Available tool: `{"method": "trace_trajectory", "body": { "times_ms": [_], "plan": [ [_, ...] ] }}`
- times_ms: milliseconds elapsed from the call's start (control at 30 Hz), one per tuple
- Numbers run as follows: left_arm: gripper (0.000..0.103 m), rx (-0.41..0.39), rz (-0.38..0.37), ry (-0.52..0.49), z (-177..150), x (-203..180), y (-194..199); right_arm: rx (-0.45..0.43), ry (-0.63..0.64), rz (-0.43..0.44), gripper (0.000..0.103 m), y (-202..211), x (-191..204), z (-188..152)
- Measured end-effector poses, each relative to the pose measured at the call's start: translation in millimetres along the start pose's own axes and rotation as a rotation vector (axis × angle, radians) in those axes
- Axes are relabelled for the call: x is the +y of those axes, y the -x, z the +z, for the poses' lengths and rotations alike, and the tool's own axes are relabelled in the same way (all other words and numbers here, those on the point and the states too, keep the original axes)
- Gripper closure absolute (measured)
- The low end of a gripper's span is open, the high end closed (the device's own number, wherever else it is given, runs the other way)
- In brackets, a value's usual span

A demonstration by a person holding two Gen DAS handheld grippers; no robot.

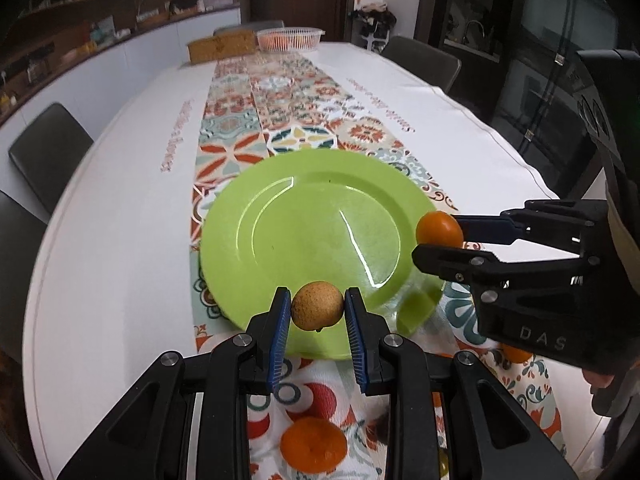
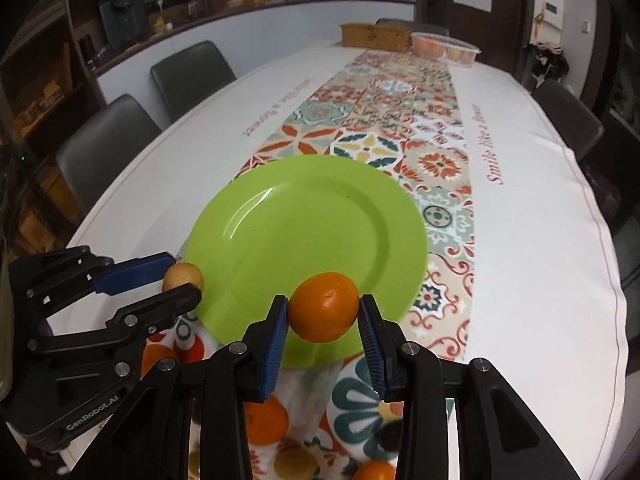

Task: Organize fruits
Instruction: 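Carry the tan fruit with the left tool onto the plate while the right tool carries the orange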

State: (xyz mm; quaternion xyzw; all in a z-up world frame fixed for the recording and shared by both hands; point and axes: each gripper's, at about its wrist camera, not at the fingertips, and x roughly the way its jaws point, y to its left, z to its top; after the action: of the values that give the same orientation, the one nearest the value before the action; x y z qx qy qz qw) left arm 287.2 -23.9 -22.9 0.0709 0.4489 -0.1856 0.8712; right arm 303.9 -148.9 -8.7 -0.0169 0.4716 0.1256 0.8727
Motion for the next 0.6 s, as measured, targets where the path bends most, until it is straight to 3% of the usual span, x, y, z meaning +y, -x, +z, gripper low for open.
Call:
{"method": "trace_trajectory", "body": {
  "times_ms": [200,433,600],
  "plan": [
    [0.075,0.053,-0.010,0.006,7.8,5.9,-18.6,0.073,-0.034,0.034,0.066,-24.0,-6.3,5.8],
    [0.075,0.061,-0.006,-0.001,11.3,5.4,-24.5,0.093,-0.037,0.026,0.066,-32.4,-8.3,6.6],
    [0.066,0.041,0.014,-0.005,12.1,5.4,-18.8,0.084,-0.051,0.026,0.065,-28.3,-12.2,5.4]
  ]
}}
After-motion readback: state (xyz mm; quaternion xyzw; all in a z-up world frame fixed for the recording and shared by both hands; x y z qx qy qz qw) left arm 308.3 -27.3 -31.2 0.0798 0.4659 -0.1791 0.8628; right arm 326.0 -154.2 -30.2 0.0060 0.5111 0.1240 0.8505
